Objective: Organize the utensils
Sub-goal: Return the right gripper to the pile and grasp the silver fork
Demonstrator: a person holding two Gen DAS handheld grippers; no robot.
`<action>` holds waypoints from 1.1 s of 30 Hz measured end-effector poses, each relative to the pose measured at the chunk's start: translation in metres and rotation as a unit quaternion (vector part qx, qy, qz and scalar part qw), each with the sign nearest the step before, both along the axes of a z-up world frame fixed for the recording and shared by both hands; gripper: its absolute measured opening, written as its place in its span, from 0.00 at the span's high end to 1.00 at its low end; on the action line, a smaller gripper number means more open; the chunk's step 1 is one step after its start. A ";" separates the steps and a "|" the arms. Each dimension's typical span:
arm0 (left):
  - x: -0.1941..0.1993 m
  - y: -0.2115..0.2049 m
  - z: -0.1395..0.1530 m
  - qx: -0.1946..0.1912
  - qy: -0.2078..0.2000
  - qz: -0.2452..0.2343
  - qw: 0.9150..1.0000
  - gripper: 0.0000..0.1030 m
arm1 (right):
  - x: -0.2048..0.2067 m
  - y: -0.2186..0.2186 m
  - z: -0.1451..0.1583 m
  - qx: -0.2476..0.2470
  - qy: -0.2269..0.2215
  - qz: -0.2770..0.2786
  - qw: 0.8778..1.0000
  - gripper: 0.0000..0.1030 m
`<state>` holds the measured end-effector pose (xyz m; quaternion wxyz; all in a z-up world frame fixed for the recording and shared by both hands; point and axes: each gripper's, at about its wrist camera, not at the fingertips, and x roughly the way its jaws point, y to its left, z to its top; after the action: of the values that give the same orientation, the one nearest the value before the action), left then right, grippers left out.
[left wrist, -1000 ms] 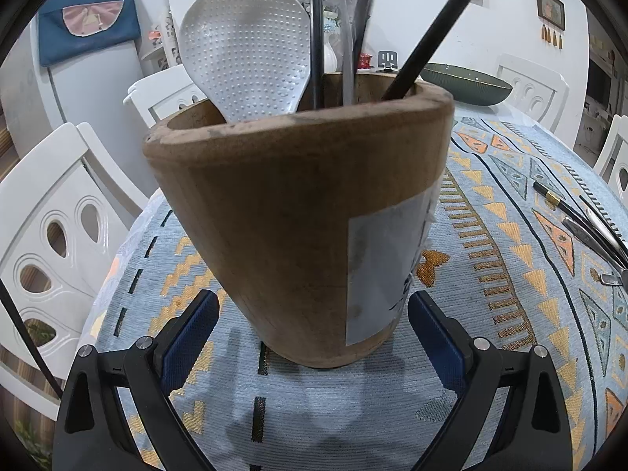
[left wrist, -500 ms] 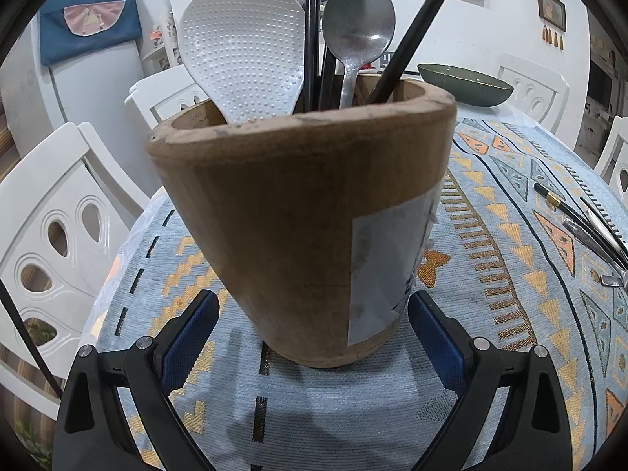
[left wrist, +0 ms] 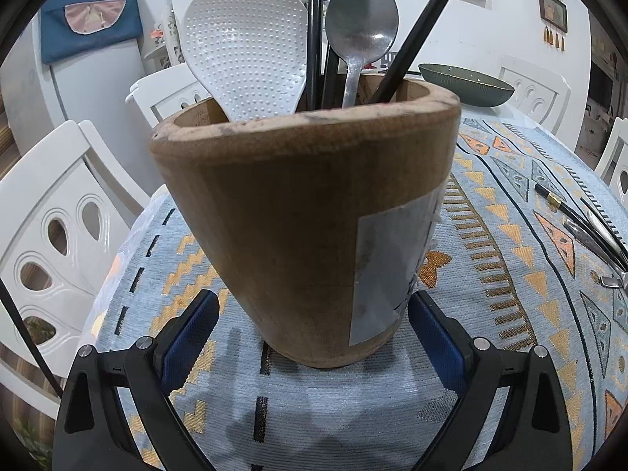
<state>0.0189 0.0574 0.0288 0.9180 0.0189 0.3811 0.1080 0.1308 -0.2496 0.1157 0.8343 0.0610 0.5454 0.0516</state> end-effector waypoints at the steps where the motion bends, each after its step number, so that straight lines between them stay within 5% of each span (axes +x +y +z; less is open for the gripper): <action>1: 0.000 0.000 0.000 0.000 0.000 0.000 1.000 0.06 | 0.000 -0.013 -0.012 0.011 0.021 -0.021 0.999 0.74; 5: 0.001 -0.001 0.000 0.001 0.001 -0.001 1.000 0.06 | -0.004 -0.054 -0.055 0.030 0.098 -0.080 0.991 0.75; 10: 0.003 -0.003 -0.002 0.001 0.008 -0.003 1.000 0.06 | -0.011 -0.053 -0.101 0.018 0.188 -0.037 0.981 0.76; 21: 0.005 -0.001 -0.002 0.001 0.008 -0.001 1.000 0.06 | -0.016 -0.028 -0.123 -0.075 0.194 0.037 0.977 0.77; 28: 0.005 -0.001 -0.002 0.002 0.008 -0.002 1.000 0.06 | -0.027 -0.015 -0.130 -0.096 0.196 0.058 0.974 0.93; 31: 0.005 -0.002 -0.002 0.002 0.009 -0.002 1.000 0.06 | -0.030 -0.008 -0.130 -0.083 0.203 0.057 0.974 0.96; 33: 0.005 -0.002 -0.002 0.001 0.009 -0.002 1.000 0.06 | -0.031 -0.010 -0.129 -0.029 0.221 0.044 0.974 0.97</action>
<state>0.0240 0.0556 0.0269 0.9148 0.0218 0.3888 0.1070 0.0999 -0.2595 -0.0138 0.6915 0.0225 0.7198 0.0571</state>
